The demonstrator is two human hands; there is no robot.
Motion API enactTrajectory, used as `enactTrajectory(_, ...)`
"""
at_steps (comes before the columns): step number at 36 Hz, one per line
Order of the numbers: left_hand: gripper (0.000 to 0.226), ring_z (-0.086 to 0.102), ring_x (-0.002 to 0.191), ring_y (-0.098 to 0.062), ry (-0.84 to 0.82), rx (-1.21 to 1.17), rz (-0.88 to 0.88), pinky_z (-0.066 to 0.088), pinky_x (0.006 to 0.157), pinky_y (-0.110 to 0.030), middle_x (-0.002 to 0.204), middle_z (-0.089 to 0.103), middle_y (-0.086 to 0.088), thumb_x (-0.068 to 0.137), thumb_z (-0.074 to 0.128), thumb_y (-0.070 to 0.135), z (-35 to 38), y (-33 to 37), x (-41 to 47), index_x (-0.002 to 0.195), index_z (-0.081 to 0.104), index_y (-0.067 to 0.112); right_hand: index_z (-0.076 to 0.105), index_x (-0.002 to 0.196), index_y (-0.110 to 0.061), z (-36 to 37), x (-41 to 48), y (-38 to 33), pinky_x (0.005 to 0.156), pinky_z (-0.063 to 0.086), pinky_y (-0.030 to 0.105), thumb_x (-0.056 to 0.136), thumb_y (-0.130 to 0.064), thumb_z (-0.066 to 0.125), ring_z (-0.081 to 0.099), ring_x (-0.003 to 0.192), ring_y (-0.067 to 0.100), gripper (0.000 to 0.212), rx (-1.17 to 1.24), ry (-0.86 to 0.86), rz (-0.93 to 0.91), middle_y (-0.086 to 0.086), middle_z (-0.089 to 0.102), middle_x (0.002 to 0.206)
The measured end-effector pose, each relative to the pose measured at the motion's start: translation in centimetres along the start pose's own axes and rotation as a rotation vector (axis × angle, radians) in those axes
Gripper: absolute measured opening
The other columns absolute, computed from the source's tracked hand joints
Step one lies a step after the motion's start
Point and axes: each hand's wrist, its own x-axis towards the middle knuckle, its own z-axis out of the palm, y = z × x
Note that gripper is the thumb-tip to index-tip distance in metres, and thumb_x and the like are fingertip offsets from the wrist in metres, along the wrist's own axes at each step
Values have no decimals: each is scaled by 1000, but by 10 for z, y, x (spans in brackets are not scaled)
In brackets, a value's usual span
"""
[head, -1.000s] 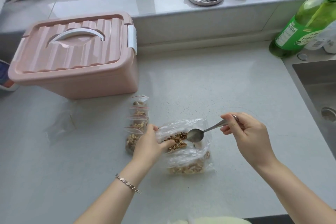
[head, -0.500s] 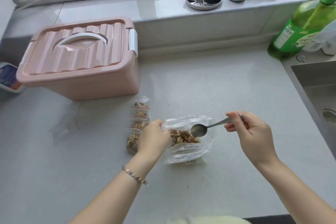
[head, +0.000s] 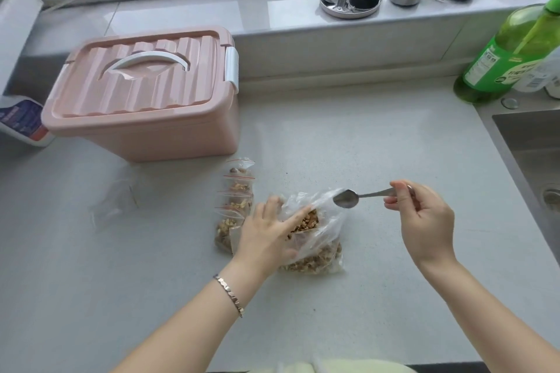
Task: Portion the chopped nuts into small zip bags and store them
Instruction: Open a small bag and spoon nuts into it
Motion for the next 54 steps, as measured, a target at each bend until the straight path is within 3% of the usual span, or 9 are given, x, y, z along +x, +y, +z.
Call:
enactTrajectory(5,106,21,130,-25,-290,-104,-193,37,101,-33,143,15,-9,65,72,56,9,4,-6,145,4,38,65,90,-15,3,-5,11,69,49,8,94,-16,50,63,70,-5,15,-19,-15,77,11,64,88)
enactTrajectory(17,108,38,91,9,218,-968,-289,26,82,6,114,35,25,63,82,14,-38,19,-63,126,12,68,60,83,-51,-6,-36,-34,69,48,16,84,-68,37,65,68,9,29,92,-15,-112,-7,66,82)
enactTrajectory(23,95,45,90,3,145,-1132,-358,29,80,4,105,48,12,59,83,17,-36,16,-70,128,29,55,46,70,-31,2,-51,-42,64,43,12,93,-56,27,58,65,10,39,63,-72,-194,5,59,64)
enactTrajectory(28,42,52,63,0,201,-1322,-524,46,68,-23,78,55,6,77,68,3,-43,16,-64,111,57,26,42,72,-36,-14,-50,-68,59,44,27,99,-43,26,55,58,12,32,118,20,-332,-5,52,64)
enactTrajectory(34,11,52,91,5,222,-1375,-533,40,74,-9,94,57,14,91,53,22,-50,17,-60,100,59,26,44,65,-29,-21,-46,-82,53,41,19,93,-57,31,52,52,10,41,192,-60,-261,-6,53,60)
enactTrajectory(38,30,48,91,-4,177,-1501,-449,35,83,-18,84,53,16,79,51,45,-51,22,-59,103,59,30,39,55,-18,4,-53,-68,49,29,14,83,-48,55,36,48,4,44,74,-218,-200,-2,40,51)
enactTrajectory(46,49,47,60,4,160,-1545,-344,40,60,-6,75,46,2,83,33,-19,-59,28,-53,104,55,20,53,78,-33,26,-55,-63,51,31,14,83,-16,51,35,51,10,18,73,-350,-65,4,41,56)
enactTrajectory(51,41,54,67,3,225,-1613,-318,43,63,-8,74,57,8,87,41,-16,-64,28,-51,106,54,18,61,102,-32,20,-49,-75,56,45,19,93,-19,48,53,54,10,21,197,-470,82,-5,66,91)
enactTrajectory(54,37,56,72,1,273,-1607,-283,45,67,-11,77,58,8,88,47,-11,-68,28,-52,105,54,20,65,95,-21,19,-48,-81,45,41,17,84,-30,44,52,47,11,25,403,-543,186,-1,65,64)
